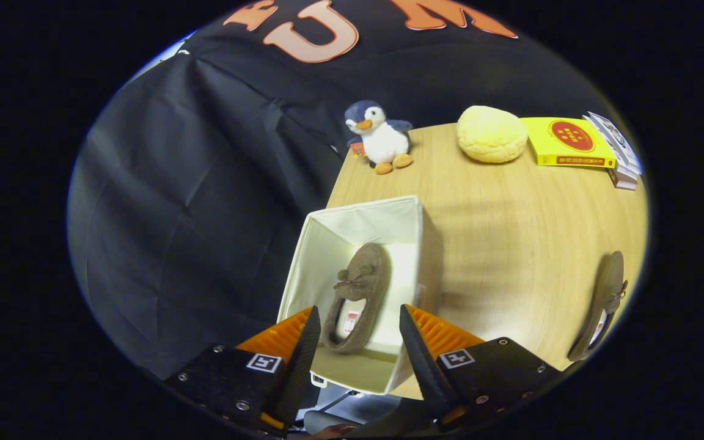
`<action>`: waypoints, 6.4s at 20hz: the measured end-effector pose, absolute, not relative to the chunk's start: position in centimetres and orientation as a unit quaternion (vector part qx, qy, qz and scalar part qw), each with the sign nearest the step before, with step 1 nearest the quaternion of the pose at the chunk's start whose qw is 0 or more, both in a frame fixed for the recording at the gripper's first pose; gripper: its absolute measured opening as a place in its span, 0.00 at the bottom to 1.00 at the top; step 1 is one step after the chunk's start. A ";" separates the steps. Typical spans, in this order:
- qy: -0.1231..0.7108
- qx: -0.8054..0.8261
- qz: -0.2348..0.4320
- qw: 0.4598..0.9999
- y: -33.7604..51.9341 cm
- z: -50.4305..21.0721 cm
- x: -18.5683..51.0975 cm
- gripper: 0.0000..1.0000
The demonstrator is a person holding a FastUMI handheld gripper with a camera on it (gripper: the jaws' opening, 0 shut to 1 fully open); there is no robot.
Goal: Open the storage box then place both shoes into the box .Put the left shoe in first, then the right shoe, with the right side of both shoes facing outward in a uniform manner.
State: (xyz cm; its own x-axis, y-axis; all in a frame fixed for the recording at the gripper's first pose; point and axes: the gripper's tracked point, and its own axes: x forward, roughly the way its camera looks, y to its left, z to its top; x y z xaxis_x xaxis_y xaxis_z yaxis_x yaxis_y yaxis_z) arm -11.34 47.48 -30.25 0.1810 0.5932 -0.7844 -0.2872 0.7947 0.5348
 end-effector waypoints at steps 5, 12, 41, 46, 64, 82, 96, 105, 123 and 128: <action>0.560 0.141 0.252 0.777 39.7 -30.9 -9.8 0.88; 0.540 0.123 0.192 0.810 28.1 -32.4 -7.8 0.98; 0.553 -0.005 0.093 0.828 7.0 -50.4 -7.7 0.70; 0.546 0.025 0.109 0.830 8.2 -50.9 -7.6 0.47; 0.527 0.053 0.066 0.846 15.3 -41.7 -4.0 0.04; 0.486 0.017 0.191 0.853 40.9 -30.3 -4.2 0.04; 0.505 -0.002 0.191 0.841 49.9 -33.6 -7.2 0.07; 0.535 -0.008 0.190 0.823 51.0 -35.4 -9.4 0.12; 0.344 0.034 0.229 0.910 42.9 -19.4 -3.9 0.72; 0.262 0.040 0.209 0.941 35.3 -14.5 -1.4 0.83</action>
State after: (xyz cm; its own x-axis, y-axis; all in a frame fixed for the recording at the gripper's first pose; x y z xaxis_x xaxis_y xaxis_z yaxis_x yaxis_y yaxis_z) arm -1.42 35.33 -14.50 0.7754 0.4138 -0.4770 -0.3722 0.9097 0.1840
